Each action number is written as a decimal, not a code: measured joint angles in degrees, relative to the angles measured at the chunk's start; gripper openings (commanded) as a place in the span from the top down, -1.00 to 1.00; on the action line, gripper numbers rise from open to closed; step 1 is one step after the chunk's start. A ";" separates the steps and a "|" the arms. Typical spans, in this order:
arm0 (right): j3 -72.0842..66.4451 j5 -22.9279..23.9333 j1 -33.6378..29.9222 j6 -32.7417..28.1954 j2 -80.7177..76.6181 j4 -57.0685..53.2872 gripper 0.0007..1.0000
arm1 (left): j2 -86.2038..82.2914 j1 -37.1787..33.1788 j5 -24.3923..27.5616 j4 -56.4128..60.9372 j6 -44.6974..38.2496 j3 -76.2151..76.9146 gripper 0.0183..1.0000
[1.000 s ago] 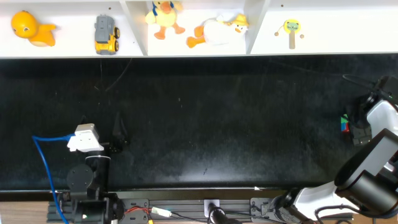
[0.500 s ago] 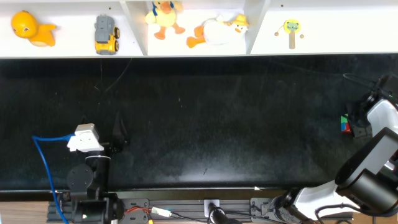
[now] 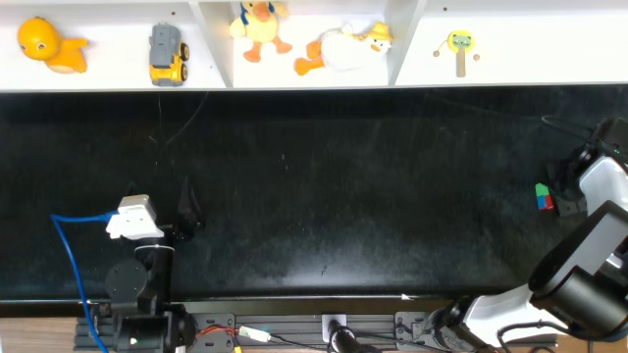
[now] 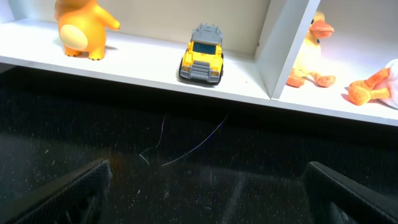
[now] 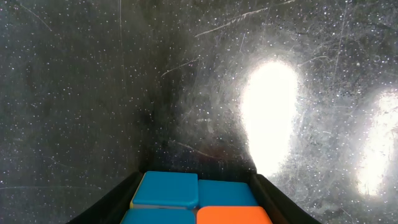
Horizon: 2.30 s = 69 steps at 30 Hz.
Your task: Store Toys
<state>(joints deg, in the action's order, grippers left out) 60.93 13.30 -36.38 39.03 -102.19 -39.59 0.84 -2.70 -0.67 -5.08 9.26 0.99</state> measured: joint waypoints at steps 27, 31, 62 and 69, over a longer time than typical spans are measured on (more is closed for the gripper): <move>9.51 -3.30 8.92 -27.80 26.25 -1.31 0.91 | 0.00 0.00 0.00 0.00 0.00 0.00 -1.00; 8.39 -2.60 7.74 -37.20 24.76 1.99 0.91 | 0.00 0.00 0.00 0.00 0.00 0.00 -0.99; -8.98 -40.44 2.29 -55.54 1.46 79.14 0.91 | 0.00 0.00 0.00 0.00 0.00 0.00 -0.99; -9.01 -41.66 3.82 -52.46 -5.46 94.14 0.90 | 0.00 0.00 0.00 0.00 0.00 0.00 -0.99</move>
<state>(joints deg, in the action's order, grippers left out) 51.92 -28.36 -32.56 -13.43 -107.66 54.54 0.84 -2.70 -0.67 -5.08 9.26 0.99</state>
